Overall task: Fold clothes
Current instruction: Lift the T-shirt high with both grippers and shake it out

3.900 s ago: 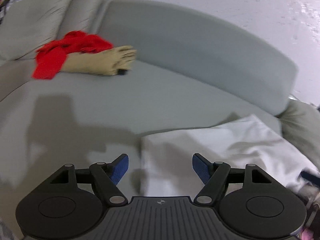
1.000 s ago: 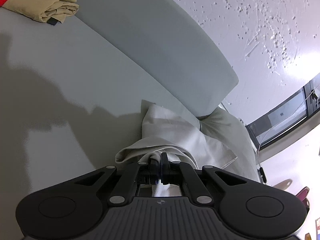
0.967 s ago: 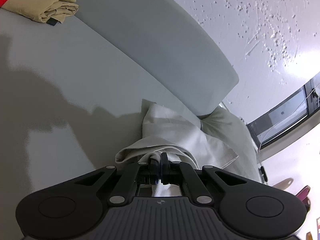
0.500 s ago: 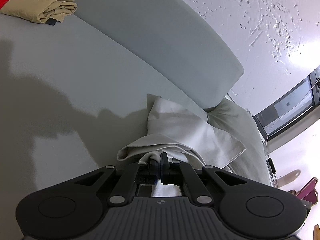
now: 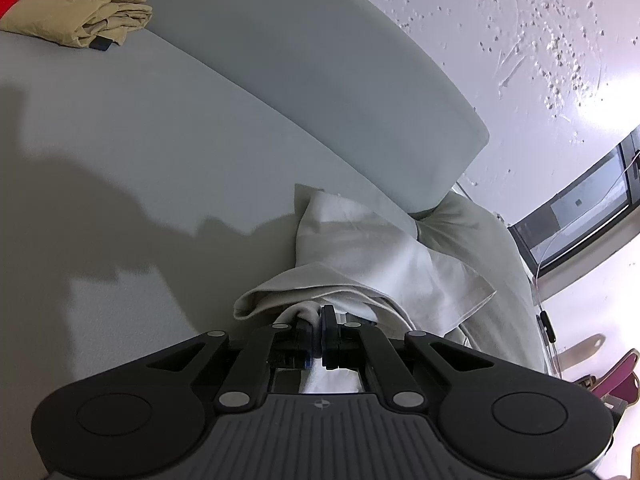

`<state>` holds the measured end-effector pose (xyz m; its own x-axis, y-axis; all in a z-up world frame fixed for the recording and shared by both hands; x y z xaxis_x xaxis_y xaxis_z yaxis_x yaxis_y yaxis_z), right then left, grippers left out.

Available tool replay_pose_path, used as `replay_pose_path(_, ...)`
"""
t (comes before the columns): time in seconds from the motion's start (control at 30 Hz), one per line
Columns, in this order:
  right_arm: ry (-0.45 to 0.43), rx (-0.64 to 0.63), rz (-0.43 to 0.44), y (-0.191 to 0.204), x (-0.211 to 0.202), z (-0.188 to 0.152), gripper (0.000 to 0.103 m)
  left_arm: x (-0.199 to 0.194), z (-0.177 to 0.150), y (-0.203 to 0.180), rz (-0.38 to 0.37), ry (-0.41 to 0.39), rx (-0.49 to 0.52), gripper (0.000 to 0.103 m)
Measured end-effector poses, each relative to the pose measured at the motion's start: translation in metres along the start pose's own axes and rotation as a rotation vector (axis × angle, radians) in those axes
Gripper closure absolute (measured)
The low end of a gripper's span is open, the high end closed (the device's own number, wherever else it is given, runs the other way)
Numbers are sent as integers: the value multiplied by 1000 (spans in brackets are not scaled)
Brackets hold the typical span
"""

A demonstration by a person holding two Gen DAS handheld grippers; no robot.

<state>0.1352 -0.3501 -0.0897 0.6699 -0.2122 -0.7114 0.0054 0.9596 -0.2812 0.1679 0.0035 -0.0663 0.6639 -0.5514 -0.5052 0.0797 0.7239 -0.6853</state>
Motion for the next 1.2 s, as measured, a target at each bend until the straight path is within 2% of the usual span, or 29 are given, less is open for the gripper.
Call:
replay_pose_path(0.03, -9, -23, -2, 3, 0, -1, 57, 1, -1, 0, 1, 3, 2, 103)
replay_pose_path(0.1, -24, -76, -23, 9, 1, -2, 55, 2, -1, -1, 1, 5, 6, 103)
replay_pose_path(0.17, -38, -108, -49, 12, 3, -1, 60, 2, -1, -2, 3, 5, 11, 103)
replay_pose_path(0.23, -47, -85, -65, 9, 5, 2, 71, 3, -1, -1, 4, 8, 11, 103)
replay_pose_path(0.27, -51, -74, -73, 7, 6, 4, 76, 4, -1, -1, 5, 10, 8, 101)
replay_pose_path(0.3, -55, -60, -80, 5, 8, 6, 78, 5, -1, 0, 7, 14, 0, 94)
replay_pose_path(0.33, -56, -40, -84, 3, 9, 7, 83, 5, -1, 2, 8, 17, -14, 89)
replay_pose_path(0.37, -54, -11, -85, 0, 10, 9, 94, 5, -1, 5, 4, 18, -38, 81)
replay_pose_path(0.4, -48, 41, -80, -5, 10, 10, 97, 4, 0, 8, -9, 16, -74, 75)
replay_pose_path(0.5, -6, 252, -17, -24, 15, 13, 99, 3, 1, 20, -61, 9, -199, 74)
replay_pose_path(0.57, 26, 377, 30, -36, 18, 10, 99, 3, 0, 26, -90, 4, -266, 76)
replay_pose_path(0.63, 44, 458, 60, -43, 20, 7, 99, 5, -1, 27, -96, 11, -278, 87)
replay_pose_path(0.7, 49, 487, 73, -45, 21, 6, 99, 8, -4, 24, -83, 25, -247, 96)
replay_pose_path(0.8, 39, 462, 66, -41, 20, 5, 100, 9, -5, 24, -49, 23, -221, 97)
replay_pose_path(0.9, 31, 430, 54, -37, 19, 5, 100, 7, -1, 33, -13, -7, -262, 97)
replay_pose_path(1.03, 43, 458, 68, -42, 23, 5, 100, 10, -1, 38, 18, 0, -273, 97)
replay_pose_path(1.07, 45, 473, 69, -43, 23, 5, 100, 10, -1, 39, 24, 2, -271, 103)
replay_pose_path(1.13, 47, 496, 70, -44, 23, 5, 101, 8, 1, 34, 33, -15, -227, 103)
replay_pose_path(1.2, 41, 516, 73, -43, 21, 7, 102, 4, 6, 23, 8, -24, -163, 103)
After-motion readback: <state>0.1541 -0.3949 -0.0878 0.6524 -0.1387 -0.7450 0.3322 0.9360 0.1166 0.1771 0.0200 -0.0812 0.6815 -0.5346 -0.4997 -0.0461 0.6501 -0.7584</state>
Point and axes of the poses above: each gripper's, at about its wrist camera, not at the fingertips, and x roughly the way its jaws point, y to its left, z to its top, the point moved 5 cm from there along x, roughly the way its jaws point, and after that the axes turned 7 degrees about -z, right-handed, at the moved point
